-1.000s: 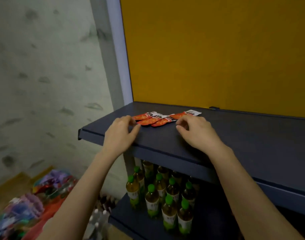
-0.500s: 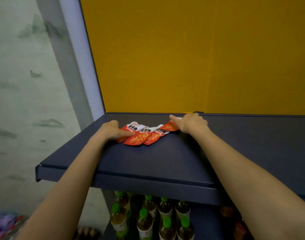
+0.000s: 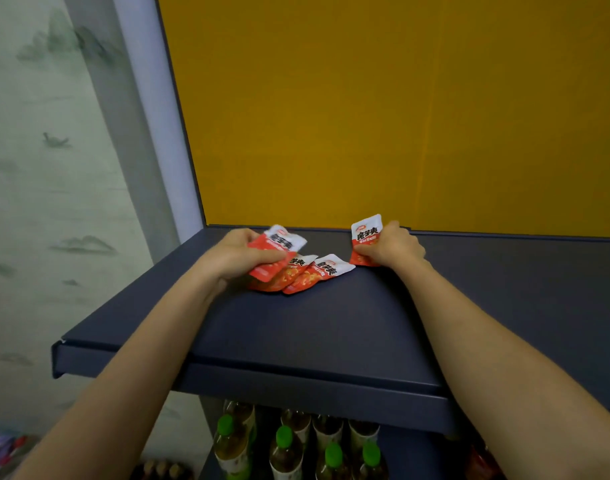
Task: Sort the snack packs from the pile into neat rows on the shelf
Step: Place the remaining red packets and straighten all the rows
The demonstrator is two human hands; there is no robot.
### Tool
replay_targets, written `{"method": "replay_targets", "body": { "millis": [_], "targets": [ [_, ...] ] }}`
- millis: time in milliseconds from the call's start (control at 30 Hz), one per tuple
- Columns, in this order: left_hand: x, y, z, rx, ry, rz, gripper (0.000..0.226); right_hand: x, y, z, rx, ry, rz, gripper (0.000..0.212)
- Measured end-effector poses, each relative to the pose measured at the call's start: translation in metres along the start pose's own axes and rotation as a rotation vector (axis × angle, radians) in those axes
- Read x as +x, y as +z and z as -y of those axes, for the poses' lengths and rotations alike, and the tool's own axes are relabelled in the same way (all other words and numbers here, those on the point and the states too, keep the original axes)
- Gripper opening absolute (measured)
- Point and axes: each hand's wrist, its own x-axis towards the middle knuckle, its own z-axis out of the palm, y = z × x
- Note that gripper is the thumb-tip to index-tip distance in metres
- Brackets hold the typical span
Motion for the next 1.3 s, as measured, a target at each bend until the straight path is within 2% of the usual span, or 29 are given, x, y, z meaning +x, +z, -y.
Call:
{"method": "replay_targets", "body": {
  "millis": [100,167,333,433,500,733,867,933,1033,1133,1200,1300],
  "targets": [
    [0.005,0.017,0.006,0.266,0.047,0.002,0.024,-0.002,0.000,-0.001,-0.009,-0.016,-0.018,0.065],
    [0.009,0.020,0.010,0.439,0.007,0.002,0.028,-0.004,0.002,-0.001,-0.013,-0.030,-0.026,0.062],
    [0.011,0.022,-0.001,0.373,-0.109,0.014,0.071,-0.008,0.001,-0.004,-0.001,-0.036,-0.036,0.058],
    [0.007,0.030,-0.012,0.362,-0.141,0.023,0.106,-0.012,-0.002,-0.006,0.013,-0.026,-0.039,0.057],
    [0.004,0.036,-0.018,0.409,-0.170,0.037,0.114,-0.015,-0.004,-0.008,0.018,-0.023,-0.035,0.057],
    [0.003,0.048,-0.028,0.378,-0.157,0.130,0.061,-0.027,-0.021,-0.017,0.055,-0.051,-0.024,0.051],
    [-0.004,0.060,-0.036,0.341,-0.100,0.140,0.054,-0.040,-0.045,-0.036,0.123,-0.080,-0.061,0.046],
    [-0.009,0.068,-0.043,0.308,-0.077,0.168,0.044,-0.049,-0.061,-0.054,0.205,-0.087,-0.092,0.045],
    [-0.017,0.088,-0.056,0.109,-0.018,0.210,0.029,-0.068,-0.090,-0.093,0.397,-0.099,-0.127,0.036],
    [-0.031,0.125,-0.083,-0.247,0.058,0.217,0.022,-0.101,-0.124,-0.138,0.657,-0.158,-0.176,0.018],
    [-0.043,0.157,-0.109,-0.447,0.105,0.220,0.018,-0.124,-0.147,-0.170,0.743,-0.169,-0.277,0.011],
    [-0.070,0.219,-0.153,-0.595,0.165,0.315,0.009,-0.156,-0.183,-0.231,0.820,-0.112,-0.434,0.007]
  ]
}}
